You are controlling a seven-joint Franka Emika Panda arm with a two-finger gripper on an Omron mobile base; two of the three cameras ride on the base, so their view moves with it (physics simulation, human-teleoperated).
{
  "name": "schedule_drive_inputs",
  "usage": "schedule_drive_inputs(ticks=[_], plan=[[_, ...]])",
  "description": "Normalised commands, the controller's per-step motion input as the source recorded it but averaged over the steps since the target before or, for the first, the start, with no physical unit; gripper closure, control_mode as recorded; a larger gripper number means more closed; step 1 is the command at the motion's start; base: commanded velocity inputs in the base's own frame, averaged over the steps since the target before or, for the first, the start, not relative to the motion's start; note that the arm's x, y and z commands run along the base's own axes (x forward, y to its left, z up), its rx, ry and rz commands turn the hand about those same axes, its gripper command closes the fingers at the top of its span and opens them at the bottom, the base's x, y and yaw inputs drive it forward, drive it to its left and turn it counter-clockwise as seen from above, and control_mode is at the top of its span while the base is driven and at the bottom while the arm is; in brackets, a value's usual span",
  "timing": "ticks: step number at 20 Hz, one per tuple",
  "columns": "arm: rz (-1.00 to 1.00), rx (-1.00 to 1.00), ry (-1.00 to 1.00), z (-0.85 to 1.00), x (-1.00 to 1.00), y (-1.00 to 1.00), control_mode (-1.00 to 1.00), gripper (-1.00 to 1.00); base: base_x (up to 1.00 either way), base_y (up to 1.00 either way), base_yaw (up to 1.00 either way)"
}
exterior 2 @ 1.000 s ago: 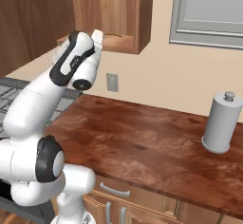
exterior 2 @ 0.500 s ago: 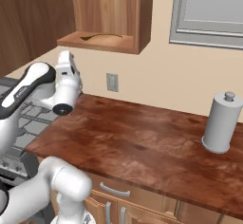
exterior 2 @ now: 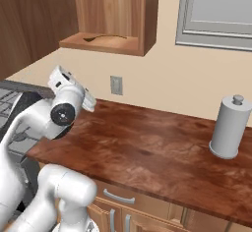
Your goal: Organize the utensils by type. Pick up the wooden spoons from the counter and place them in the open cabinet. Then pick up the metallic utensils from the counter and place them in the open drawer.
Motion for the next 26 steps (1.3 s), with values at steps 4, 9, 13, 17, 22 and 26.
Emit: schedule_drive_inputs(ticks=[4, 9, 13, 17, 22, 26], plan=[[0.03, -0.67, 0.30, -0.06, -0.97, -0.38, -1.00, -1.00, 0.00, 0.00, 0.00], [0.00, -0.79, 0.45, -0.15, -0.63, -0.10, -1.00, -1.00, 0.00, 0.00, 0.00], [-0.05, -0.79, 0.38, -0.43, -0.52, 0.00, -1.00, -1.00, 0.00, 0.00, 0.00], [-0.07, -0.47, 0.13, -0.49, -0.42, 0.00, -1.00, -1.00, 0.00, 0.00, 0.00], [-0.01, 0.08, -0.03, -0.56, -0.50, -0.19, -1.00, -1.00, 0.00, 0.00, 0.00], [0.02, 0.28, -0.09, -0.26, -0.50, -0.37, -1.00, -1.00, 0.00, 0.00, 0.00]])
